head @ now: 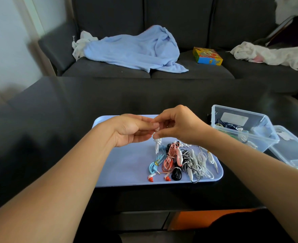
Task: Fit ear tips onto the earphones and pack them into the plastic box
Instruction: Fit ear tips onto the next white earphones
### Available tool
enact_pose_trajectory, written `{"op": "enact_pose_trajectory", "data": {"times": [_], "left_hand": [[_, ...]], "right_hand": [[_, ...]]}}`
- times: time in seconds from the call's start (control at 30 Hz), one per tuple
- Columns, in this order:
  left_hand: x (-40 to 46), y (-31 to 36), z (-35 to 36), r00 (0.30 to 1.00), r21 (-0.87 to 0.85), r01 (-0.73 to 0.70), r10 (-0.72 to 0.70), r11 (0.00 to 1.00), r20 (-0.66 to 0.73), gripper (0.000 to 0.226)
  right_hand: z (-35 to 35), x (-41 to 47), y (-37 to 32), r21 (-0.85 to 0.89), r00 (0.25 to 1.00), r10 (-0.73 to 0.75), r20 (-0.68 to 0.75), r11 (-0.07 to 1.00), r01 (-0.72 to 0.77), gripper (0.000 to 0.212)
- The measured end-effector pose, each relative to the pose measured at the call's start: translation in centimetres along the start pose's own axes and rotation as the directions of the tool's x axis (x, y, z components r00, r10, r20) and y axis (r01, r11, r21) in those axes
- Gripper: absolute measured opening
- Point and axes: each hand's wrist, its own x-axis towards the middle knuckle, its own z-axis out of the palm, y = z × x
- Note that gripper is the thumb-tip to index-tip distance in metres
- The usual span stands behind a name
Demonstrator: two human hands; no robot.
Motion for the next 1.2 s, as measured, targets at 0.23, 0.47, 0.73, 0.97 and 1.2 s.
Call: {"op": "enact_pose_trajectory", "data": {"times": [0.23,0.47,0.73,0.97,1.2], "left_hand": [[-0.1,0.0,0.3,1.0,0.01,-0.017,0.018,1.0,-0.023,0.023],[0.2,-0.2,0.4,0.999,0.01,-0.032,0.032,0.999,-0.043,0.012],[0.4,-0.1,0.2,0.974,0.171,-0.18,0.199,0.969,-0.106,0.041],[1.0,-0.4,1.2,0.965,0.056,-0.236,0.241,0.97,-0.104,0.037],[0.9,-0.3,2.0,0.962,0.065,-0.225,0.232,0.972,-0.144,0.027]], "right_hand": [[0.1,0.1,0.5,0.123,0.998,0.049,-0.033,0.991,-0.045,0.025],[0.4,-0.1,0.7,0.252,0.989,0.145,-0.008,0.958,-0.138,0.021],[-0.2,-0.3,1.4,0.603,0.963,0.266,0.044,0.761,-0.238,0.025],[-0.2,-0.2,1.0,0.775,0.964,0.261,0.052,0.598,-0.204,0.027],[-0.1,-0.4,0.8,0.526,0.946,0.26,-0.196,0.841,-0.123,0.02]]}}
